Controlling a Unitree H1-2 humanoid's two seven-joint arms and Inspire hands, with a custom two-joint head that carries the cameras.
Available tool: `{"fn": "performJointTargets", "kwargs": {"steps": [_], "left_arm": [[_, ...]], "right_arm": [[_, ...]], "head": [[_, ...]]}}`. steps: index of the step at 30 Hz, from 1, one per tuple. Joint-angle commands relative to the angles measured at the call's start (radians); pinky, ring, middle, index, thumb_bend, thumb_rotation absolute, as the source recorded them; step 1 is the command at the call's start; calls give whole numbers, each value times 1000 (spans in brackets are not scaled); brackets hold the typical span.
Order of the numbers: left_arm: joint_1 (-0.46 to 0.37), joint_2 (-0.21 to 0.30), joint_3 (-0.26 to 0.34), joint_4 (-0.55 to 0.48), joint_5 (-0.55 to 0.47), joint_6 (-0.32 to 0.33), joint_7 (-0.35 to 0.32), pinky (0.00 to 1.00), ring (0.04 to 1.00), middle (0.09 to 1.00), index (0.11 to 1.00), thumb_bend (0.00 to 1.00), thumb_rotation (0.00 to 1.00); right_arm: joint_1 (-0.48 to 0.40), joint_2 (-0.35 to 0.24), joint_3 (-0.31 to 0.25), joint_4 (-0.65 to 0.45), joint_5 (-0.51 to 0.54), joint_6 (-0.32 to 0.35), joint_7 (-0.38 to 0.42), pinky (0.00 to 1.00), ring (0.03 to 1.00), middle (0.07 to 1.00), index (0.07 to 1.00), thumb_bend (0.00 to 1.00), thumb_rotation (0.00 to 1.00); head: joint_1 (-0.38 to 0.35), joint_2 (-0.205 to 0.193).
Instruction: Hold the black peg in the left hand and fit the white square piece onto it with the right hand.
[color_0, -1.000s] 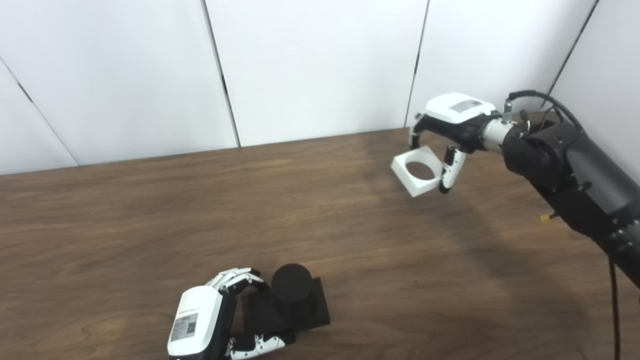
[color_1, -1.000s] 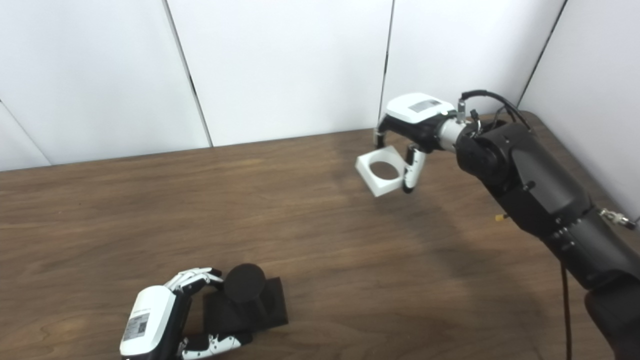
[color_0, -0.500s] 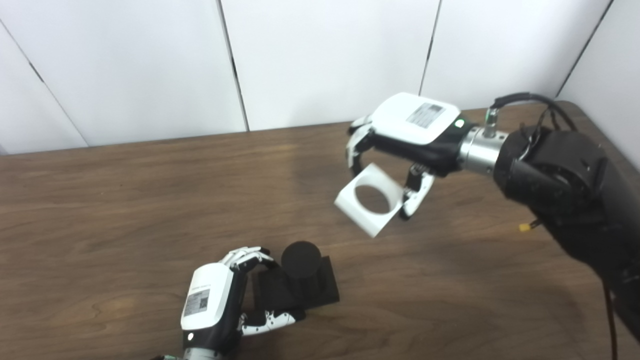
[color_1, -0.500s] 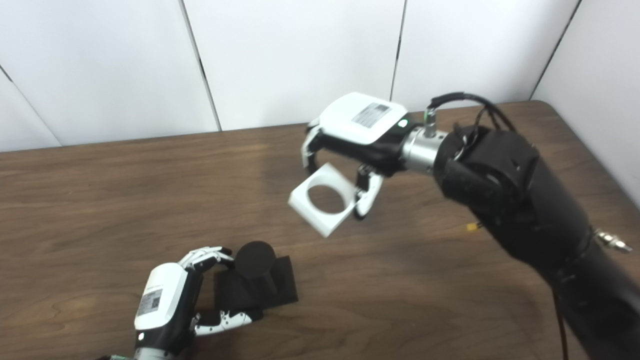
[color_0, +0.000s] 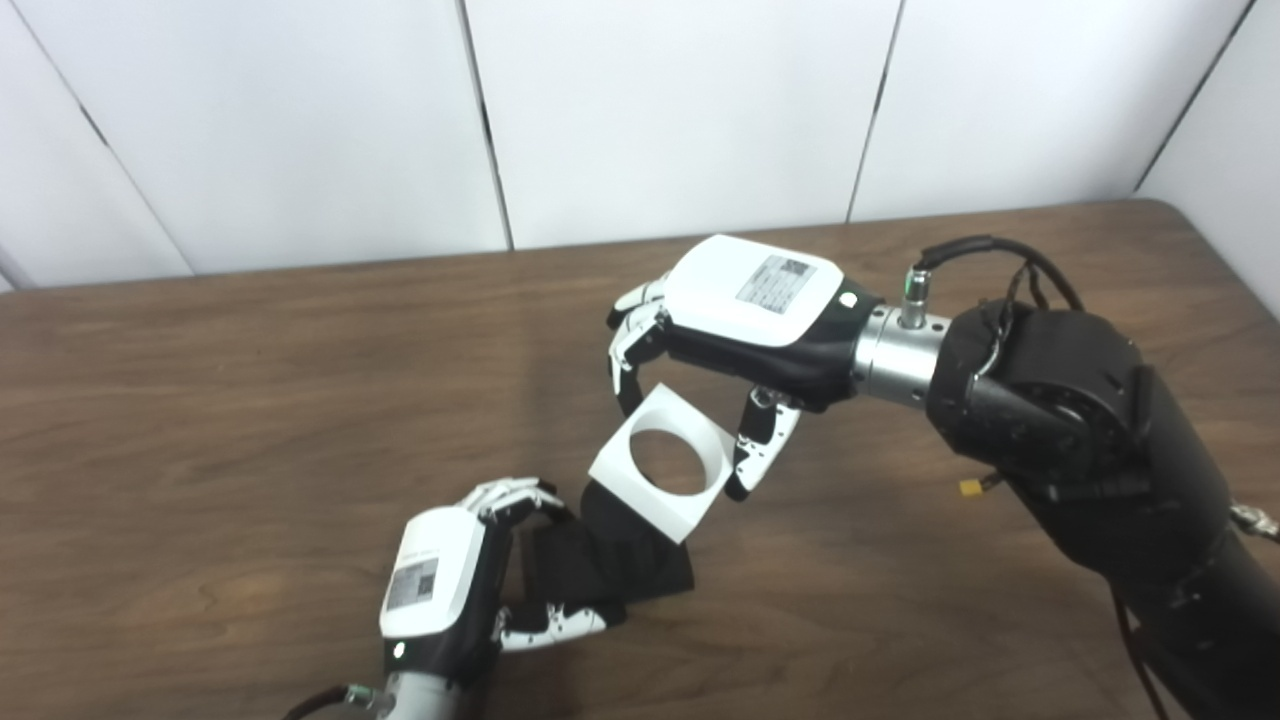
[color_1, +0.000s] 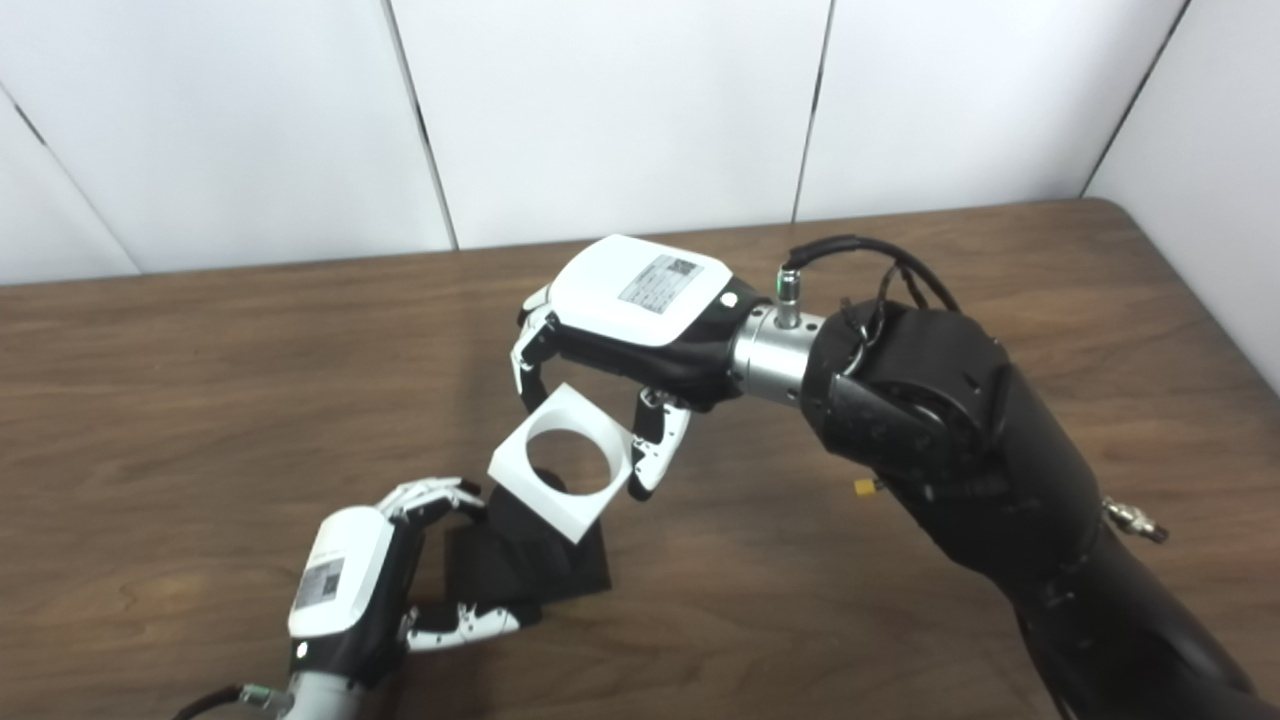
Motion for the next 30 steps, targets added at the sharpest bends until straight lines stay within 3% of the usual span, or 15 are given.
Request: {"fn": "performJointTargets", "kwargs": {"steps": [1,12,30], "left_arm": [[1,-10,-25,23,3,5,-42,683,785,744,488,512,47],[-5,-18,-40,27,5,16,-35,678,780,741,488,512,47],[-7,-30,-48,32,15,20,-27,686,787,745,488,511,48]], "right_arm": [[-31,6,-11,-2,-6,-35,-38,802,856,727,482,524,130],[-10,72,9,35,-29,-50,-38,800,849,721,482,524,130],[16,82,20,87,-50,-91,-62,810,852,727,483,524,130]], "head": [[1,1],[13,2],[24,6]]}}
